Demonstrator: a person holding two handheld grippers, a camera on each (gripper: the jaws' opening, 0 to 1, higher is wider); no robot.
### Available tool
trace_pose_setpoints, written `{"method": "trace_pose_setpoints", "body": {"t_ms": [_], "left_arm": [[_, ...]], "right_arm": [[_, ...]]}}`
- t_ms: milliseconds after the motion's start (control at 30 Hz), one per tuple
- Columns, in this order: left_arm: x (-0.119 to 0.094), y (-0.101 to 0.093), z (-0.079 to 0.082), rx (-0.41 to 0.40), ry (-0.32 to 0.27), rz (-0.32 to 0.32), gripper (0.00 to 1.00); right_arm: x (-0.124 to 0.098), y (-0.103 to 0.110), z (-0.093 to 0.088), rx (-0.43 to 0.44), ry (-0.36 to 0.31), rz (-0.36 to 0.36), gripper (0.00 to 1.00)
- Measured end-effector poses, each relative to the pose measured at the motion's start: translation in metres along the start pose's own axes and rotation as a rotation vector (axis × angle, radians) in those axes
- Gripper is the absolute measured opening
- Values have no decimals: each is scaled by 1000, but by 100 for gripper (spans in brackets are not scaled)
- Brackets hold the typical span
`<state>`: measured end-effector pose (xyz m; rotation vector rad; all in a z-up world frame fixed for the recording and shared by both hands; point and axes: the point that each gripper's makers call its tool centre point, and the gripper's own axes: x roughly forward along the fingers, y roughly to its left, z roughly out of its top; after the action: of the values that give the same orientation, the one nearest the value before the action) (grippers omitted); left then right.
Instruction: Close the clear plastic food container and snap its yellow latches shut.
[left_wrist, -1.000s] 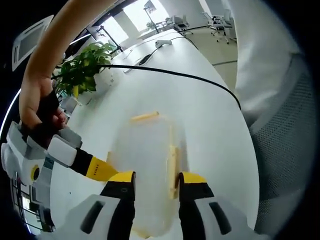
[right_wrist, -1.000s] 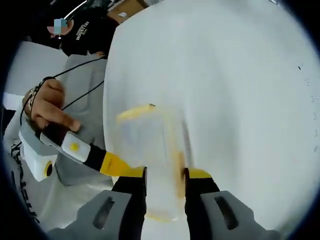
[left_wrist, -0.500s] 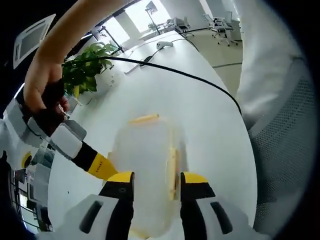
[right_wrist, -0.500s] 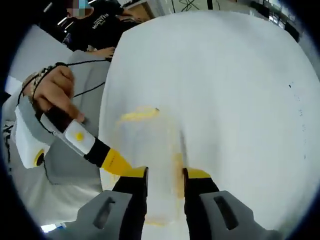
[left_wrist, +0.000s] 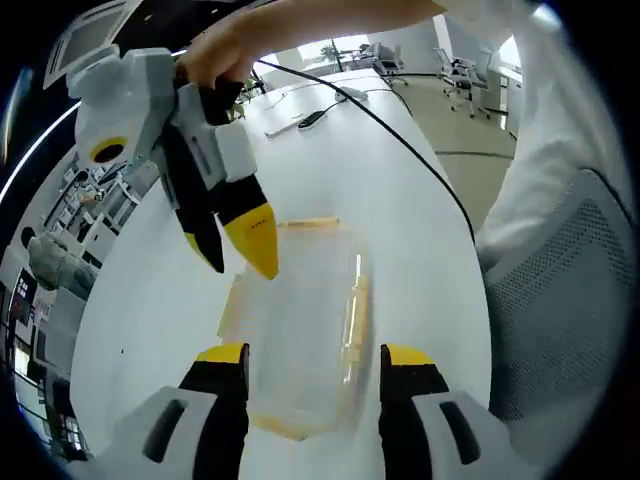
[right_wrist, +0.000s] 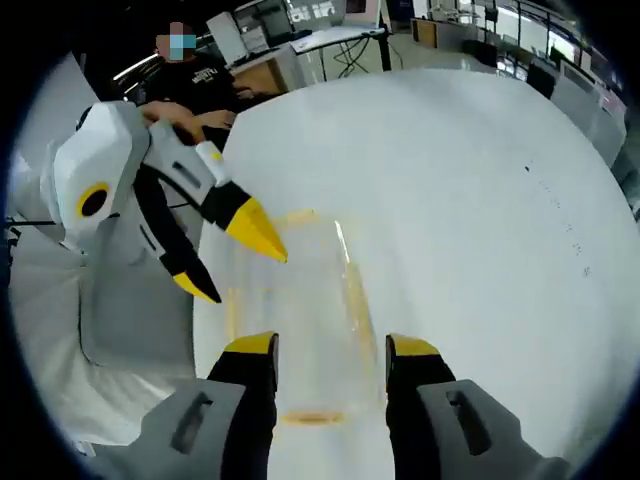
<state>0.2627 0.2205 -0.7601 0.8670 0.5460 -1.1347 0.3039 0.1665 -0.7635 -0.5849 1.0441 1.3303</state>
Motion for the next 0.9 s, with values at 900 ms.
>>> {"method": "trace_pose_setpoints", "body": {"t_ms": [900], "left_arm": [[25,11,-21,118,178,-215,78]], "right_arm": [[11,22,-39,-264,168,-74,81]]}}
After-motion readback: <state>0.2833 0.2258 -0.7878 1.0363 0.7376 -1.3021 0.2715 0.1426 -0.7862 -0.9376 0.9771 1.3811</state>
